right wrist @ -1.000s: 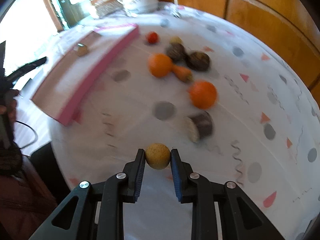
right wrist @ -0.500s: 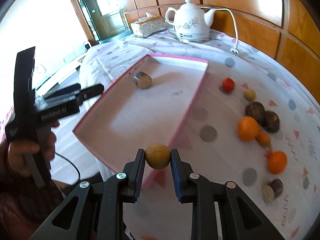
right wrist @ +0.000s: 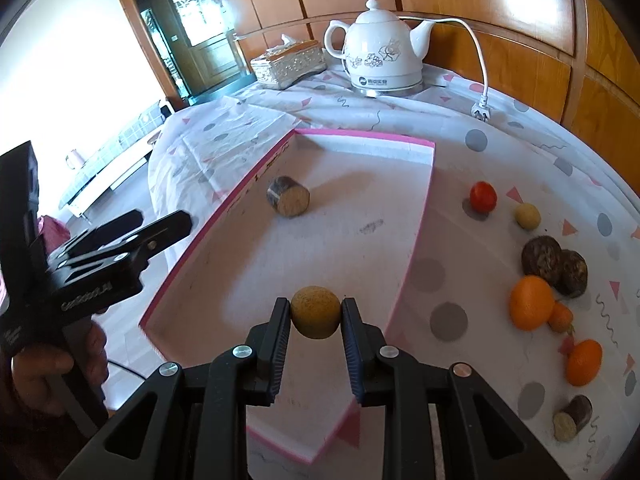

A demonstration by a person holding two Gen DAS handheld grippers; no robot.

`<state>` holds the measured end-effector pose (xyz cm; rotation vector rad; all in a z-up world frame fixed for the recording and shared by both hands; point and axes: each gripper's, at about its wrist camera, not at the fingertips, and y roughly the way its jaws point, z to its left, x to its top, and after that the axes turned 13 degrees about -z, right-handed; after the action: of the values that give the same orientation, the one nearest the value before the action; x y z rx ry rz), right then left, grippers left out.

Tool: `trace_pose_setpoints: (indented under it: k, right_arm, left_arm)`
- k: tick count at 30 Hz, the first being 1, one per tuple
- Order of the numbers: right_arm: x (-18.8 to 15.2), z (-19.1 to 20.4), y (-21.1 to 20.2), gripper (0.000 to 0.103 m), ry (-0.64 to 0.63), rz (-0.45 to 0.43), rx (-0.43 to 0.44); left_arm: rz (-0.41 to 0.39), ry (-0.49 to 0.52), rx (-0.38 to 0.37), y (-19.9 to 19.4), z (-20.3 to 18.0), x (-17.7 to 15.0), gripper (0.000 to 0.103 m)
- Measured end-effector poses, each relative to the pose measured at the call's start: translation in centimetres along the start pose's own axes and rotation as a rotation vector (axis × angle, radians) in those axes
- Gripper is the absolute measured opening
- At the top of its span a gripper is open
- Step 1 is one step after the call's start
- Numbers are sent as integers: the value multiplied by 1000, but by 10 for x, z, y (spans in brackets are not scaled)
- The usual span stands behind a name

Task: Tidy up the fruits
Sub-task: 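Carry the yellow potato into the pink tray and open the right gripper, then reach the left gripper to the red cherry tomato and grasp it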

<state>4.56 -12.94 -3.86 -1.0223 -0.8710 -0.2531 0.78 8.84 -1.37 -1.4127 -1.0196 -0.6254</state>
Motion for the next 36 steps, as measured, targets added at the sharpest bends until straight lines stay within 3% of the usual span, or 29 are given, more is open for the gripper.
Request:
trace_pose_setpoints:
  k: [7, 12, 19, 36]
  right_arm:
    - [12, 4, 28, 26, 5, -4, -48]
    - [16, -5, 35, 34, 51, -16, -86]
    - [10, -12, 8, 35, 37, -50, -135]
    - [-7, -30, -49, 40, -25, -83, -263]
  left_arm:
    - [14, 8, -3, 4, -1, -4, 94]
    - [24, 22, -11, 5, -4, -6, 94]
    - [24, 52, -37, 2, -13, -9, 94]
    - [-9, 205, -185, -17, -60, -10, 95]
